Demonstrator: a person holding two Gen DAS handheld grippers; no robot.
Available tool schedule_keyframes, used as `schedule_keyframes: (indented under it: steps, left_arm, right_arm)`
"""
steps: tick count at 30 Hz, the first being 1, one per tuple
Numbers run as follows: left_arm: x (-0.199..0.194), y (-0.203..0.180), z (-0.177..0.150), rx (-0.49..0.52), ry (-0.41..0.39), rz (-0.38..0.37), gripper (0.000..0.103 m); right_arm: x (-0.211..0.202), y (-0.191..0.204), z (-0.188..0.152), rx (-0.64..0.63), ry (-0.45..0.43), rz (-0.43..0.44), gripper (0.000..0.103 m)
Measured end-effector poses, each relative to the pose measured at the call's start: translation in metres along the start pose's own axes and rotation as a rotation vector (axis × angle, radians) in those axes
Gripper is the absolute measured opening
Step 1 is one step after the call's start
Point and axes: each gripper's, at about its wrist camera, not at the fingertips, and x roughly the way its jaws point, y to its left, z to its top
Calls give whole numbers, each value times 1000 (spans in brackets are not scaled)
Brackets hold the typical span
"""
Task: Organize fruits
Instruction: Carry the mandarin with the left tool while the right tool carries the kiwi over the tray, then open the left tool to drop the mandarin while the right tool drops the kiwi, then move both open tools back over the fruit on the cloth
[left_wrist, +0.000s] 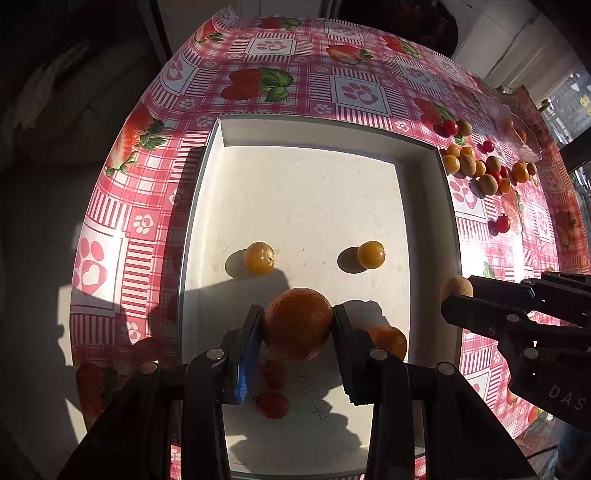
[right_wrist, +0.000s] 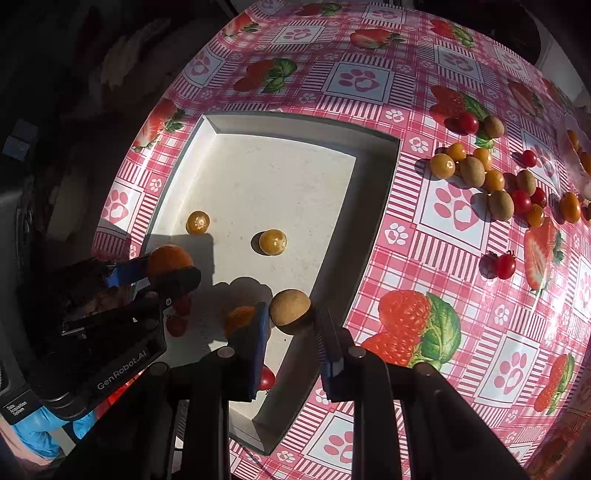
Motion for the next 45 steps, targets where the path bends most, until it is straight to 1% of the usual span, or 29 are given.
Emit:
schedule_keyframes:
  steps: [8, 14, 16, 17, 18, 20, 21, 23, 26, 27, 28, 29, 30, 32, 34, 35, 36, 39, 41, 45]
  left_arm:
    - [22, -2, 7, 27, 41, 27, 39]
    - [31, -4, 7, 33, 59, 47, 39]
    - [34, -5, 7, 37, 70, 63, 47]
    - [35, -6, 6, 35, 70, 76, 54]
    - [35, -6, 6, 35, 69, 80, 54]
    - [36, -4, 6, 30, 76, 84, 54]
    - [37, -3, 5, 29, 82, 89, 54]
    - [40, 0, 3, 29, 91, 97, 54]
    - [40, 6, 1, 15, 101, 101, 54]
    - [40, 8, 1, 11, 107, 102, 54]
    - [42, 13, 0, 10, 112, 98, 54]
    - [41, 13, -1, 12, 115, 97, 54]
    - [41, 13, -2, 19, 117, 99, 54]
    - [40, 12, -2, 27, 117, 99, 54]
    - [36, 11, -3, 18, 120, 87, 75]
    - [33, 12, -4, 10, 109, 82, 87]
    - [29, 9, -5, 10, 99, 77, 87]
    - [22, 7, -8, 18, 98, 62, 87]
    - [18, 0, -11, 31, 91, 59, 87]
    - [5, -15, -13, 61, 71, 40, 87]
  right_arm:
    - [35, 3, 15, 19, 67, -20, 27]
    - [55, 7, 16, 7, 118, -46, 28]
    - [59, 8, 15, 6, 130, -49, 28]
    - [61, 9, 14, 4, 136, -52, 28]
    - [63, 9, 14, 4, 140, -53, 28]
    - [63, 9, 14, 9, 137, -43, 33]
    - [62, 9, 14, 11, 136, -41, 37]
    - [61, 7, 15, 22, 130, -17, 42]
    - [51, 5, 17, 35, 106, 6, 52]
    - [48, 5, 17, 38, 97, 15, 57]
    - [45, 6, 18, 40, 88, 31, 72]
    - [41, 6, 19, 42, 77, 48, 84]
    - [37, 7, 19, 39, 62, 51, 90]
    - [26, 8, 19, 26, 36, 35, 90]
    - [21, 3, 19, 31, 30, 28, 90]
    - [18, 2, 15, 42, 26, 26, 90]
    - [16, -3, 11, 53, 23, 21, 90]
    - [10, -16, -5, 90, 8, 7, 90]
    - [11, -25, -11, 112, 6, -19, 90]
    - [9, -59, -36, 180, 26, -70, 90]
